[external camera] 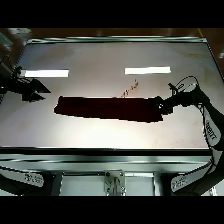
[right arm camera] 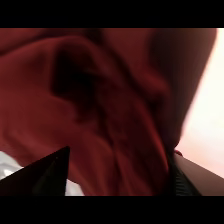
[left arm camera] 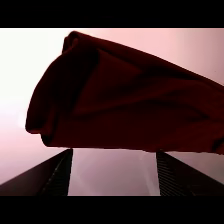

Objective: Fold the shirts.

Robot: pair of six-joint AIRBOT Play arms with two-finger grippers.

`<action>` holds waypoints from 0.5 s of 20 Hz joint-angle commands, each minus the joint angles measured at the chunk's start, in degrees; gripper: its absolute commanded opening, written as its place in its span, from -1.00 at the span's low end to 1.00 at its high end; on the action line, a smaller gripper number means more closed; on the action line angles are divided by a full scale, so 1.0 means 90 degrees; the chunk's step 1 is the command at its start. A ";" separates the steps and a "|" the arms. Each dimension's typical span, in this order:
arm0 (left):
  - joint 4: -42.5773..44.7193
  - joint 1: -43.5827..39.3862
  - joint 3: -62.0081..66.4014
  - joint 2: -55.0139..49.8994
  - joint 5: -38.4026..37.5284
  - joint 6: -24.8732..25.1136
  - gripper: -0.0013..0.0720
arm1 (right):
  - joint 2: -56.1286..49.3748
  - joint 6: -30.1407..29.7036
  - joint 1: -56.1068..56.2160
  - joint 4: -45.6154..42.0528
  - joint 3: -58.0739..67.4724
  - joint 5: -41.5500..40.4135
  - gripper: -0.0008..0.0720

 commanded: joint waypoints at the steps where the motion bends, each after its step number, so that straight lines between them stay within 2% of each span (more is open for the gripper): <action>1: -0.0007 -0.0199 0.0017 0.0121 -0.0189 0.0114 0.63 | -0.0141 -0.0073 0.0114 0.0066 -0.0015 -0.0107 -0.02; 2: -0.0007 -0.0308 0.0015 0.0109 -0.0177 0.0114 0.62 | -0.0061 -0.0075 0.0095 0.0032 -0.0015 -0.0058 -0.55; 3: -0.0007 -0.0444 0.0015 0.0102 -0.0172 0.0114 0.50 | 0.0053 -0.0070 0.0032 0.0019 -0.0015 -0.0032 -0.80; 4: -0.0029 -0.0624 0.0015 0.0095 -0.0172 0.0121 -0.03 | 0.0226 -0.0070 -0.0041 0.0041 -0.0015 -0.0007 -0.80; 5: -0.0090 -0.0826 0.0015 0.0085 -0.0163 0.0146 -0.32 | 0.0430 -0.0068 -0.0092 0.0051 -0.0015 0.0032 -0.80; 7: -0.0367 -0.1387 0.0012 0.0046 0.0061 0.0435 -0.54 | 0.1022 -0.0066 -0.0124 0.0024 -0.0015 0.0177 -0.80; 8: -0.0517 -0.1761 0.0010 0.0015 0.0323 0.0459 -0.70 | 0.1333 -0.0007 -0.0121 0.0017 -0.0015 0.0301 -0.80; 9: -0.0673 -0.2159 0.0000 -0.0029 0.0668 0.0476 -0.72 | 0.1676 0.0134 -0.0121 0.0019 -0.0015 0.0457 -0.80; 10: -0.0799 -0.2633 0.0000 -0.0112 0.1076 0.0476 -0.85 | 0.1984 0.0287 -0.0121 0.0017 -0.0015 0.0607 -0.80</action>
